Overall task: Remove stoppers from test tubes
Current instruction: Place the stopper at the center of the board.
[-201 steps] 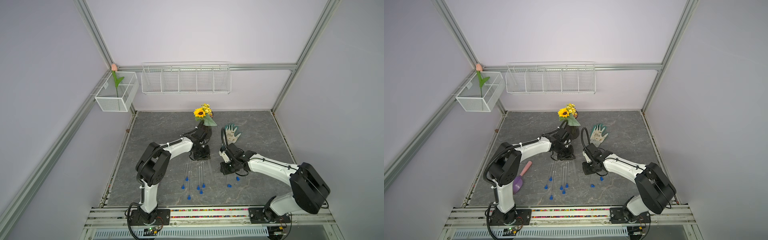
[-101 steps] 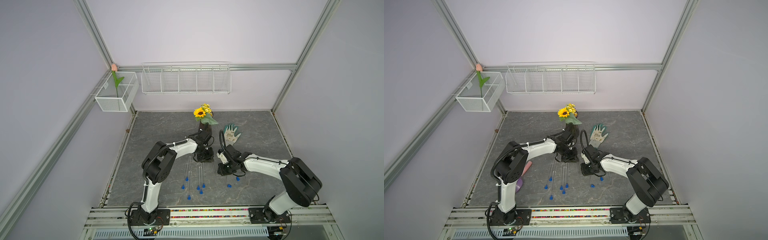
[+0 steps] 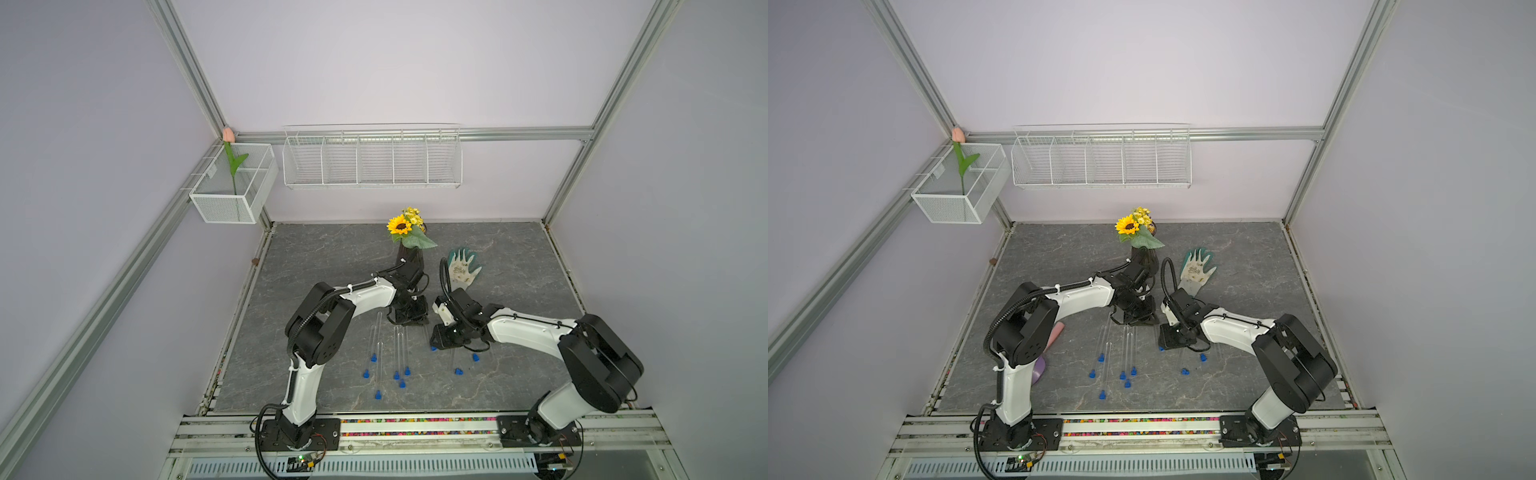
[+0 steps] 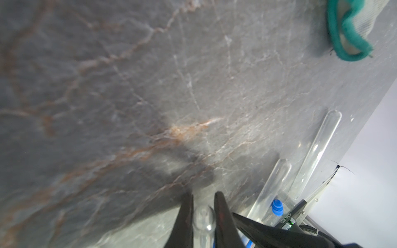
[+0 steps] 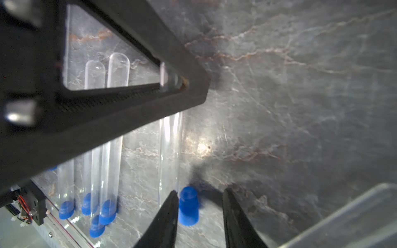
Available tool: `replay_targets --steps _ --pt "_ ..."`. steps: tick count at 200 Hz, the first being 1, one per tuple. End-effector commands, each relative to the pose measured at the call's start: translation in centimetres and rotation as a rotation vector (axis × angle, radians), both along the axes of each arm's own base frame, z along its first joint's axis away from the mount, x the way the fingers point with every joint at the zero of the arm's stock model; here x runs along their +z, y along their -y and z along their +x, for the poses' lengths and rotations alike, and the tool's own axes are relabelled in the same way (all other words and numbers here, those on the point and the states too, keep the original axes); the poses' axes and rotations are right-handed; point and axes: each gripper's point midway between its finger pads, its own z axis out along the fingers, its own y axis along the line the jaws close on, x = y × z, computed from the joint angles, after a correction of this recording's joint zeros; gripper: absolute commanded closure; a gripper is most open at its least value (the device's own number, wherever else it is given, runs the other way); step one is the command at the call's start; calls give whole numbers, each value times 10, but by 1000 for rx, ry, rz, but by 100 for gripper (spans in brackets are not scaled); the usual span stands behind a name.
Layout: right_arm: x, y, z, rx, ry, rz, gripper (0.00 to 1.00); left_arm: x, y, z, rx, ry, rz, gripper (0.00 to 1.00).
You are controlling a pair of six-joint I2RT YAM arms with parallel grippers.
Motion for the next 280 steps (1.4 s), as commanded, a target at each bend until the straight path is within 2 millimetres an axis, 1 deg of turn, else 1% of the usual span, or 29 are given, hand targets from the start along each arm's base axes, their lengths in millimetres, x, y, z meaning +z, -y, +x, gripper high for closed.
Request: replay_targets --steps 1,39,78,107,154,189,232,280 --pt "-11 16 -13 -17 -42 -55 61 -7 6 3 3 10 8 91" --pt "2 16 -12 -18 -2 -30 56 -7 6 4 6 10 7 82" --pt "19 21 -12 -28 53 -12 51 -7 8 3 5 8 1 75" --pt "27 26 -13 -31 77 -14 49 -6 9 1 6 6 -2 68" --pt "38 32 -16 -42 111 -10 48 -3 9 0 10 11 -5 62" --pt "46 39 -19 -56 138 -10 48 5 8 0 16 28 -11 58" --pt "56 44 -22 -68 170 5 47 23 5 0 26 66 -28 54" --pt "59 52 -31 -75 166 4 47 46 -1 -1 39 114 -57 50"
